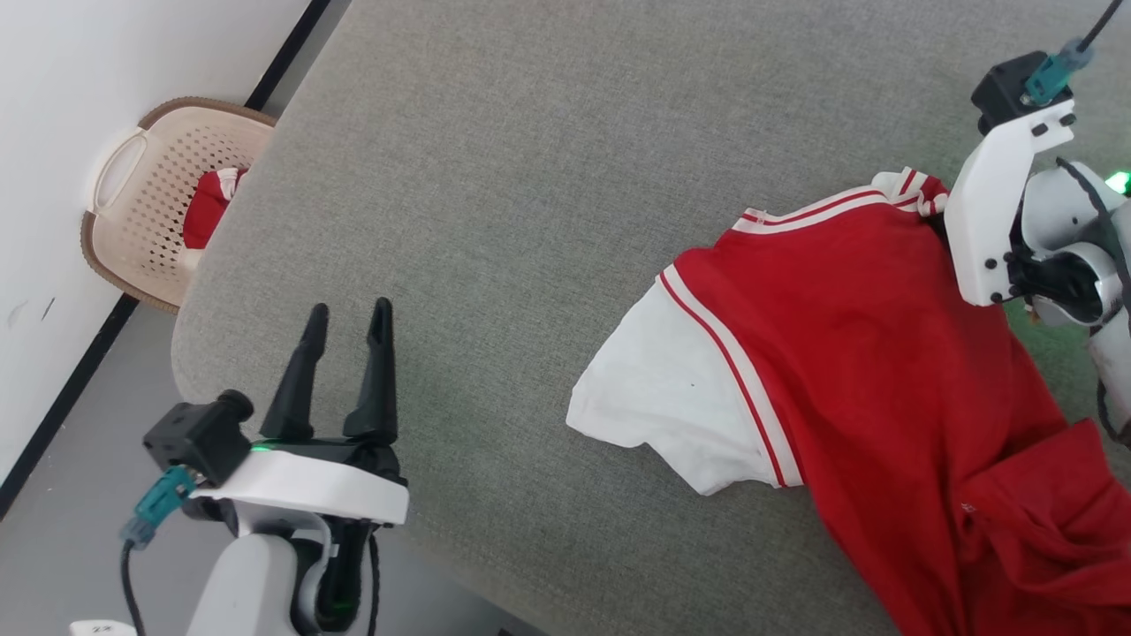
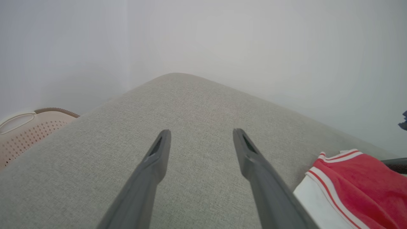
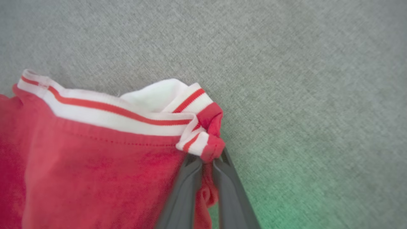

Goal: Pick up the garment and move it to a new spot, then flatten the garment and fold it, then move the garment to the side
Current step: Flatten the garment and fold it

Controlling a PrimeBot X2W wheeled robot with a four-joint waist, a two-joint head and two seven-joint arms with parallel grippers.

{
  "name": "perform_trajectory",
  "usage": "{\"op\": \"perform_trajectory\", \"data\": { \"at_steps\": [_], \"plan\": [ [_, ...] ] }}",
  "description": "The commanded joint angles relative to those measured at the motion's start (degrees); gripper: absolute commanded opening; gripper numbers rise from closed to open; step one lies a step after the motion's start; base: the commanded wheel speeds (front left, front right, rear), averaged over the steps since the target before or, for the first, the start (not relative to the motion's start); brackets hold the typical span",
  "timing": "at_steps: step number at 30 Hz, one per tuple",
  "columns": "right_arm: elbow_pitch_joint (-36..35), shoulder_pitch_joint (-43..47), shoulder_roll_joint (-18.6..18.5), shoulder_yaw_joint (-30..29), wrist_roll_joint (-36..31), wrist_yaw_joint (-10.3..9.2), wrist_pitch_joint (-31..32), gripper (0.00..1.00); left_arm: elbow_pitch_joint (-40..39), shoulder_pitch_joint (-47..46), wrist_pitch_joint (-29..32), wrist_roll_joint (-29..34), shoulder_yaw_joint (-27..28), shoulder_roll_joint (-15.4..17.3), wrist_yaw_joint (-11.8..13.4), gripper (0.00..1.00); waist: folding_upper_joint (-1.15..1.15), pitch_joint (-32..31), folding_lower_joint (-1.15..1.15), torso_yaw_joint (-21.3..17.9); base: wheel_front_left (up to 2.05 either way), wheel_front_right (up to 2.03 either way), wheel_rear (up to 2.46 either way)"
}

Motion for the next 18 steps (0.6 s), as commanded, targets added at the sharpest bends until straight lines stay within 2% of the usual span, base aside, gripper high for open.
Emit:
{"op": "perform_trajectory", "data": {
  "at_steps": [1,10,18],
  "plan": [
    [1.88,2.35,-1.07,0.92,0.16,-0.19,0.27,0.00,0.01,0.26,-0.29,-0.52,0.42,0.23,-0.20,1.00,0.00,-0.42,0.00,-0.47,0.00,0.00,0.00],
    [-2.10,2.48,-8.08,-1.07,3.98,-0.22,-4.42,0.00,-1.34,2.37,-0.30,0.50,2.99,1.71,-0.21,1.00,0.00,-2.90,0.00,-5.49,0.00,0.00,0.00],
    [-4.58,7.17,-13.65,-8.33,5.69,-0.23,-7.06,0.00,-2.47,3.18,-0.29,1.09,4.58,3.07,-0.21,1.00,0.00,-4.06,0.00,-10.31,0.00,0.00,0.00]
  ]
}}
